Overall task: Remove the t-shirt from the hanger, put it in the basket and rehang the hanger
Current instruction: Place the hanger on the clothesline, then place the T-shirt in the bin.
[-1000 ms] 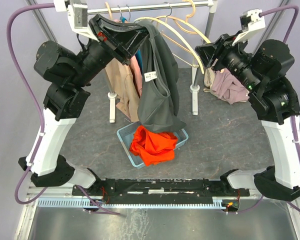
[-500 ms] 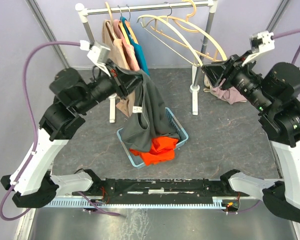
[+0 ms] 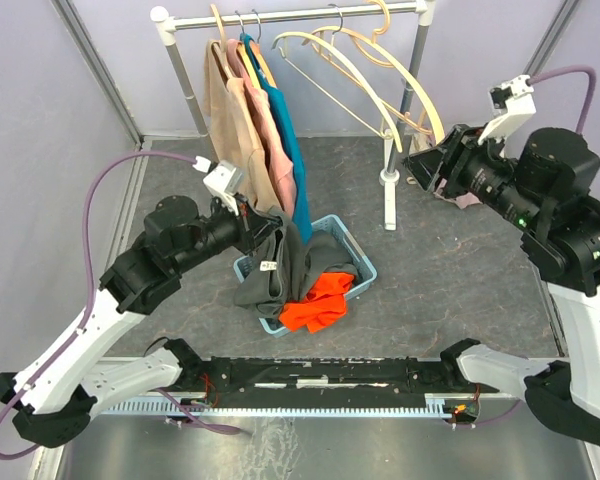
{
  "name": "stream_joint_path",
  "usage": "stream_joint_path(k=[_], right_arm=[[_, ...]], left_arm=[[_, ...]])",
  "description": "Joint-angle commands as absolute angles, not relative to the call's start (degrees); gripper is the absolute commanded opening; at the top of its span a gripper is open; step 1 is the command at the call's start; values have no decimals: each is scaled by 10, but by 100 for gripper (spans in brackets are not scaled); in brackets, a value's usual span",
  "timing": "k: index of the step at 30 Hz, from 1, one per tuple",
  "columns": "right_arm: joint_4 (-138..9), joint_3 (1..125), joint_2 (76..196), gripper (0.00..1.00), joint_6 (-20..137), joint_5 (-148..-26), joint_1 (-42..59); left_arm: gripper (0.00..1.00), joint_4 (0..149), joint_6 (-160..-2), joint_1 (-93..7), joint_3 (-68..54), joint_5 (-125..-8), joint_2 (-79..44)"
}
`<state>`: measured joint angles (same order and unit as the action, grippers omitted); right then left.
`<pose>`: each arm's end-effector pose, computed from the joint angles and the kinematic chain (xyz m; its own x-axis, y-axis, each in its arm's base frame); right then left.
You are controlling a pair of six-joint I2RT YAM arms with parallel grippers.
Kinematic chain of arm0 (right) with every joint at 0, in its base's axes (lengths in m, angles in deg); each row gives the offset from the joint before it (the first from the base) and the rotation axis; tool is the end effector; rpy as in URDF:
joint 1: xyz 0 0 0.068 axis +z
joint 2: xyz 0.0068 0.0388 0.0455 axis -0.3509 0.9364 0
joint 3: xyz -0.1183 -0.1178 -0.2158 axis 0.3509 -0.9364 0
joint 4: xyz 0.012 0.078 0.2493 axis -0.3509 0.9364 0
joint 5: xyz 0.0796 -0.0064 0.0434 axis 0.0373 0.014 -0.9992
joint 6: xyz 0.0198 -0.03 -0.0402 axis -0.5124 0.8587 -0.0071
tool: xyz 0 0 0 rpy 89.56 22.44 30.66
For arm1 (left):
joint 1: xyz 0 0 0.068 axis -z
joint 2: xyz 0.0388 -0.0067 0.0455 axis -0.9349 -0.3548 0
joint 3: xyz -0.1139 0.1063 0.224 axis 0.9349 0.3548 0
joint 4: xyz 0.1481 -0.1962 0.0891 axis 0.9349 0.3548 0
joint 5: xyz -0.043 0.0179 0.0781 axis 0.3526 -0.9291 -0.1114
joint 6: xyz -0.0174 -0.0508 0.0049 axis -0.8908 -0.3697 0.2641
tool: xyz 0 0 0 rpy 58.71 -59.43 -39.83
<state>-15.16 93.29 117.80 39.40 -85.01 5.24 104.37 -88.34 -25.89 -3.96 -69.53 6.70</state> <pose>0.1311 0.0671 0.5461 -0.3250 0.3263 -0.8876 -0.4154 0.7940 0.4439 0.1276 -0.1245 0.4316 -0.3579 -0.0967 -0.9288 0.6677 0.6688 -0.3269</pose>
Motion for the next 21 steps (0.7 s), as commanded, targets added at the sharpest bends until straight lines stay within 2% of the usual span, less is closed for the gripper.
stream_joint_path(k=[1, 5, 10, 16, 21], right_arm=[[-101, 990, 1209, 56, 403, -829, 54], [-89, 1024, 1239, 61, 412, -827, 55], [-114, 1002, 1236, 68, 423, -807, 55], [-90, 1016, 1252, 72, 453, -784, 55], [-110, 1017, 1261, 72, 453, -796, 54]], left_arm=[[3, 984, -933, -232, 11, -716, 74], [3, 963, -933, -162, 53, -776, 44], [3, 907, -954, -114, 113, -831, 8], [3, 848, -987, -76, 174, -900, 0], [3, 820, -1023, -45, 220, -933, -59]])
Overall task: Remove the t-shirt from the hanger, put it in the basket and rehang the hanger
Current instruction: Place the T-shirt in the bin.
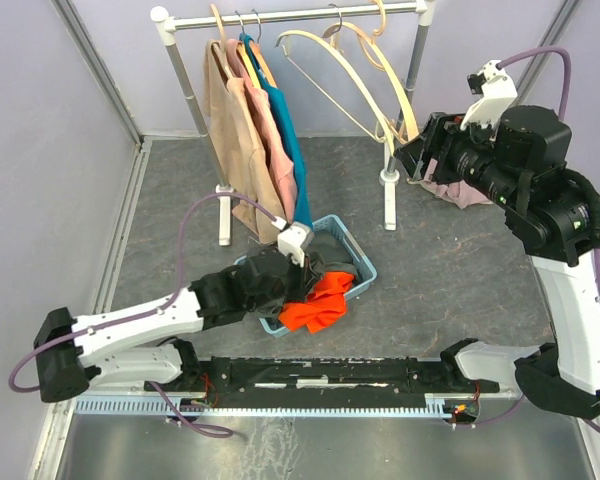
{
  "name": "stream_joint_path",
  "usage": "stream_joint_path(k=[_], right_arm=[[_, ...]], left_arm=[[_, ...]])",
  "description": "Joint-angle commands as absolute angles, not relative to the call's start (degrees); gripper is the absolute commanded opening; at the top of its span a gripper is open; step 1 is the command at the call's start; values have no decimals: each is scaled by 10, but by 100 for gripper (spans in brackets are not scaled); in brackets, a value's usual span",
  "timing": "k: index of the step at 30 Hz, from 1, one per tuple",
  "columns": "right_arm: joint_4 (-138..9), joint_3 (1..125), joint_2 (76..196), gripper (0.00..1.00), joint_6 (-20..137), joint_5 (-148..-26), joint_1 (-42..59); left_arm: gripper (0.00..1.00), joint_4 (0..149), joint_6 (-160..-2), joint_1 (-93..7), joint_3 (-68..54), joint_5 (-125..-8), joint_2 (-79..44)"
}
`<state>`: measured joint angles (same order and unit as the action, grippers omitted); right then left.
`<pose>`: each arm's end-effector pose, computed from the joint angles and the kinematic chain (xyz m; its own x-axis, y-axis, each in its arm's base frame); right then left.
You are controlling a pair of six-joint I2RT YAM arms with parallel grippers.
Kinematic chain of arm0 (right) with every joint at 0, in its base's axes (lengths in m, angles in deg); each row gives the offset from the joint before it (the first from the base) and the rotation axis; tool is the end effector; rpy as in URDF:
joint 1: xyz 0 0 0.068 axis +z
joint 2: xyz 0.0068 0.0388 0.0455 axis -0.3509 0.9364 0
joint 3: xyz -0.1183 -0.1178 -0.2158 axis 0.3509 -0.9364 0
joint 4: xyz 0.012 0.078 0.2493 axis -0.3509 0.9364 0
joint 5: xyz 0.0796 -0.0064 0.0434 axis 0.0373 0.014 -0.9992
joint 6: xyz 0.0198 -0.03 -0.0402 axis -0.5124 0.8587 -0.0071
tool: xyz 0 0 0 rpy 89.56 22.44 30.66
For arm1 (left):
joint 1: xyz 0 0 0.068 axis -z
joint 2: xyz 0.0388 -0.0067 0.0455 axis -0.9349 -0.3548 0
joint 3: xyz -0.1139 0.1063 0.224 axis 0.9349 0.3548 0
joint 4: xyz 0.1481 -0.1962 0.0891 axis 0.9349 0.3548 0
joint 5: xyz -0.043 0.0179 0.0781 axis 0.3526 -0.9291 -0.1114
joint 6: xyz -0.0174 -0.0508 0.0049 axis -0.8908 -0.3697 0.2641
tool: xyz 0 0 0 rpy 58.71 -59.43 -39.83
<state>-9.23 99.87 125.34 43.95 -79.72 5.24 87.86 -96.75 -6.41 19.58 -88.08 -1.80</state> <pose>0.1623 0.0785 0.5444 -0.3608 0.2303 -0.9038 -0.3261 0.8767 0.3536 0.1160 -0.2074 0.2917 -0.5242 0.0576 -0.8497 0.5962 0.7372 -0.3179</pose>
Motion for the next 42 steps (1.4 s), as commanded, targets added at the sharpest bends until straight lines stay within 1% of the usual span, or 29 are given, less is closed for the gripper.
stream_joint_path(k=[1, 4, 8, 9, 12, 16, 17, 18, 19, 23, 27, 32, 35, 37, 41, 42], right_arm=[[-106, 1025, 1265, 72, 454, -798, 54], [-96, 1045, 1279, 71, 457, -792, 55], [-73, 1078, 1303, 74, 465, -794, 54], [-75, 1080, 1306, 74, 468, -794, 55], [-82, 1094, 1312, 73, 464, -780, 55], [-86, 1145, 1336, 73, 462, -795, 55], [-93, 1154, 1341, 73, 462, -802, 55], [-101, 1159, 1347, 73, 462, -809, 56], [-109, 1165, 1351, 73, 461, -817, 55], [-153, 1176, 1365, 73, 457, -837, 59], [-164, 1198, 1394, 72, 466, -834, 80], [-186, 1208, 1427, 72, 480, -825, 111], [-201, 1218, 1448, 71, 486, -818, 128], [-194, 1246, 1472, 71, 489, -812, 137], [-201, 1261, 1507, 70, 497, -804, 156], [-211, 1256, 1514, 70, 499, -801, 162]], left_arm=[[3, 816, -1033, -43, 224, -936, -78], [3, 801, -1058, -38, 232, -934, -112], [3, 807, -1061, -36, 220, -942, -131], [5, 811, -1062, -36, 216, -946, -129], [27, 846, -1059, -36, 181, -951, -108], [48, 923, -1052, -33, 101, -967, -77], [54, 941, -1051, -33, 82, -971, -71], [64, 958, -1048, -32, 64, -974, -65], [68, 975, -1045, -32, 41, -973, -60], [70, 1034, -1038, -31, -22, -955, -50], [70, 1050, -1037, -31, -62, -965, -19], [71, 1073, -1008, -31, -126, -1045, 13], [75, 1095, -989, -31, -170, -1105, 10], [80, 1101, -984, -31, -189, -1143, 9], [98, 1091, -979, -31, -193, -1202, 19], [100, 1086, -976, -31, -188, -1215, 25]])
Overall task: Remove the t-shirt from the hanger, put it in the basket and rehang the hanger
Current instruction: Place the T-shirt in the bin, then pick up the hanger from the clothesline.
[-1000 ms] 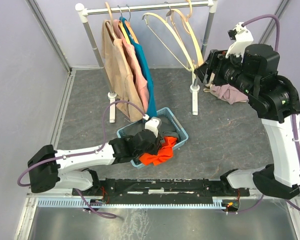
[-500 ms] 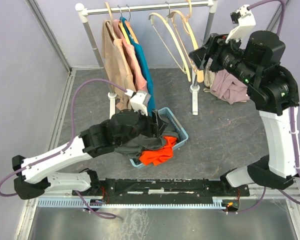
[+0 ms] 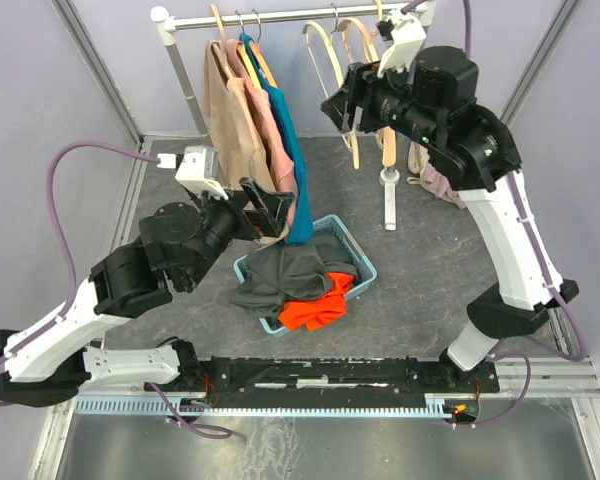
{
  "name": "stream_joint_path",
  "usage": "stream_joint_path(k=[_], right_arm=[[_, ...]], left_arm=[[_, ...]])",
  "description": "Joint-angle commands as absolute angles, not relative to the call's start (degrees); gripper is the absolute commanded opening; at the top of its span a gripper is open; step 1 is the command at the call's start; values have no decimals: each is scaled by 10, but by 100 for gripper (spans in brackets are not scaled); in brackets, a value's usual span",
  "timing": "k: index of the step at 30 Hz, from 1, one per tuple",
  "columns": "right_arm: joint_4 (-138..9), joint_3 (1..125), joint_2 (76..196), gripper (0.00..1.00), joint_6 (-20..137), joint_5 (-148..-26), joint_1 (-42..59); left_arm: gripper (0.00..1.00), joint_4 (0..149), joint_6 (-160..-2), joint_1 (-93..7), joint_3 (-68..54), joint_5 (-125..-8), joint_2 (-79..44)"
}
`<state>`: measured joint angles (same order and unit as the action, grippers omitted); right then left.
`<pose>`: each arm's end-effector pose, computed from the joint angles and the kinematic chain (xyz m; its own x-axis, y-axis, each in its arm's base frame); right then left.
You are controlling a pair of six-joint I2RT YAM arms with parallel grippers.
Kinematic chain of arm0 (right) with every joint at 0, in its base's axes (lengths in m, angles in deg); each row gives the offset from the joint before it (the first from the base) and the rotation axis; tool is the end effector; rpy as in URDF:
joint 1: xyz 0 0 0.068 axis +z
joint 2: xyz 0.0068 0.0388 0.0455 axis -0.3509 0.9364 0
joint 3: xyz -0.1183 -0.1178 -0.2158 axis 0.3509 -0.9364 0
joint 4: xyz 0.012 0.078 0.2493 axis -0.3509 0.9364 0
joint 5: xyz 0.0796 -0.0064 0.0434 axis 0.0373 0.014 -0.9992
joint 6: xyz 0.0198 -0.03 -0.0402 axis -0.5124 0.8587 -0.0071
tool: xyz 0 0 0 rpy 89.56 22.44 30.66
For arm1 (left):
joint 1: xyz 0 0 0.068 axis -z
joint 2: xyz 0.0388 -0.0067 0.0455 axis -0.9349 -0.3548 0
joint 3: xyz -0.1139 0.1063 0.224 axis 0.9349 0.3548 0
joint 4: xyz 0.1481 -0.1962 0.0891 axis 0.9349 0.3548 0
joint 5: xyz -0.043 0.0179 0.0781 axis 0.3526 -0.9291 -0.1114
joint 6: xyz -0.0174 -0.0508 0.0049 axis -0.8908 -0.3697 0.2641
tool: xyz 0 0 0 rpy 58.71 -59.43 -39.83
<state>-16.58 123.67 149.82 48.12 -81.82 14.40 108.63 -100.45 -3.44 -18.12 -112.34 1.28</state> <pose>0.2420 0.1708 0.5694 -0.2774 0.1665 -0.9462 -0.5447 0.7840 0.2977 0.0897 -0.1460 0.4867 -0.2745 -0.3710 -0.8872 0.3851 0.8030 -0.4549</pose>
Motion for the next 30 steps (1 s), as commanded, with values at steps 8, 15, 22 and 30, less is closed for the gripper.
stream_joint_path(k=[8, 15, 22, 30], right_arm=[[-216, 1298, 1586, 70, 510, -769, 203], [-243, 1298, 1619, 69, 501, -753, 216], [-257, 1319, 1659, 61, 495, -741, 224], [-286, 1336, 1691, 54, 496, -724, 228]], left_arm=[[99, 1101, -979, -31, -201, -1278, 59], [99, 1117, -978, -31, -215, -1265, 60], [99, 1120, -982, -31, -223, -1239, 61], [99, 1125, -976, -31, -231, -1224, 64]])
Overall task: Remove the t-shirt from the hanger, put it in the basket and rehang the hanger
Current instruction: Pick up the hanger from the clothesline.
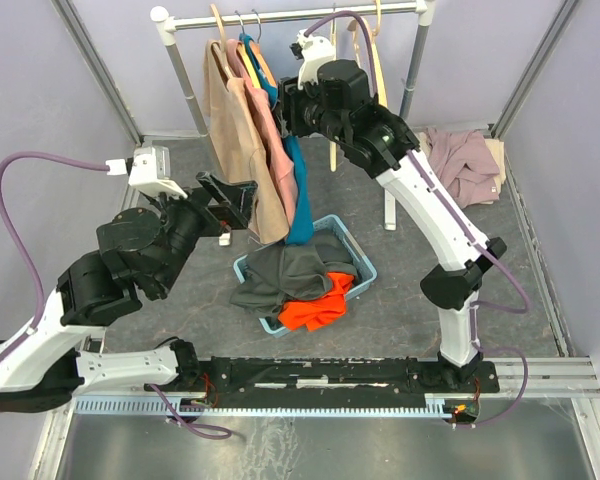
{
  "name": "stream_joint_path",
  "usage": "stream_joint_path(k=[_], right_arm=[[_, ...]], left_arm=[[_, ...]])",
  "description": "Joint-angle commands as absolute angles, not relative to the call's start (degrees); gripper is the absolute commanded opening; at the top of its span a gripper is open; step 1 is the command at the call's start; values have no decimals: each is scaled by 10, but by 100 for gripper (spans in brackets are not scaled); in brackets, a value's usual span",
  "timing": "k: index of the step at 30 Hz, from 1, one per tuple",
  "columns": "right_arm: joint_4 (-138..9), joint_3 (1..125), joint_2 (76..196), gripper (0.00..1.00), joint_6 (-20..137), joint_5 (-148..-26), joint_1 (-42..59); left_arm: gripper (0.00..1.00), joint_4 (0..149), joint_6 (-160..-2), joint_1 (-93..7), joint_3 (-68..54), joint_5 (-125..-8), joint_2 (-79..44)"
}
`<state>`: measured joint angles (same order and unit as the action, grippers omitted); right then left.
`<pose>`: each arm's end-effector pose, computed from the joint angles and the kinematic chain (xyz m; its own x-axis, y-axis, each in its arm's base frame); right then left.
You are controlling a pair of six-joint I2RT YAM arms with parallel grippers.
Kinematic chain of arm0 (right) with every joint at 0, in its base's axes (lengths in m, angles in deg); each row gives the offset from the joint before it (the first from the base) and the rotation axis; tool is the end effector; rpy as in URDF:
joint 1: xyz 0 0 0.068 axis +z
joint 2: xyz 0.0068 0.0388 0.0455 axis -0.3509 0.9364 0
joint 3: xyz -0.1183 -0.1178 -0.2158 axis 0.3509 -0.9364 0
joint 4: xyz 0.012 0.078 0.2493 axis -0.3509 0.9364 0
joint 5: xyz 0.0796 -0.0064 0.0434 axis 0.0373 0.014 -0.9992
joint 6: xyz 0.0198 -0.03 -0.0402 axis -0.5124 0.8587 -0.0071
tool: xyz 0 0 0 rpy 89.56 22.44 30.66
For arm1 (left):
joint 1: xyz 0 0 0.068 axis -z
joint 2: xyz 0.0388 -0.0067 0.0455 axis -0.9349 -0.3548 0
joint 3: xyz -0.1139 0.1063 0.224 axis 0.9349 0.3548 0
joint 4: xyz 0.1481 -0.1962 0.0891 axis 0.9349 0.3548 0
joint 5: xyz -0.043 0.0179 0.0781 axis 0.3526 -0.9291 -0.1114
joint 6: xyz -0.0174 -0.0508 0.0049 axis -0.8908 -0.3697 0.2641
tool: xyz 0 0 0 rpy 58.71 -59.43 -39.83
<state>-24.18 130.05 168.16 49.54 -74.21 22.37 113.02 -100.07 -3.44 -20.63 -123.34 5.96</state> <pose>0.3069 0.2808 0.5062 -0.3079 0.0832 -0.9478 -0.5459 0.8004 0.2476 0.0763 -0.1041 0.5022 -0.1651 -0.4420 -0.8817 0.2433 0.8481 -0.4707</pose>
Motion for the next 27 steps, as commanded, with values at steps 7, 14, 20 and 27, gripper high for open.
stream_joint_path(k=[7, 14, 20, 27], right_arm=[[-303, 1352, 1713, 42, 483, -710, 229], [-306, 1351, 1707, 24, 478, -680, 230], [-328, 1339, 1687, 6, 480, -677, 230], [-359, 1348, 1661, 1, 483, -675, 230]], left_arm=[[99, 1136, -963, -31, -248, -1218, 62], [99, 1134, -942, -31, -259, -1221, 60], [99, 1106, -921, -31, -250, -1219, 55], [99, 1059, -914, -31, -230, -1211, 47]])
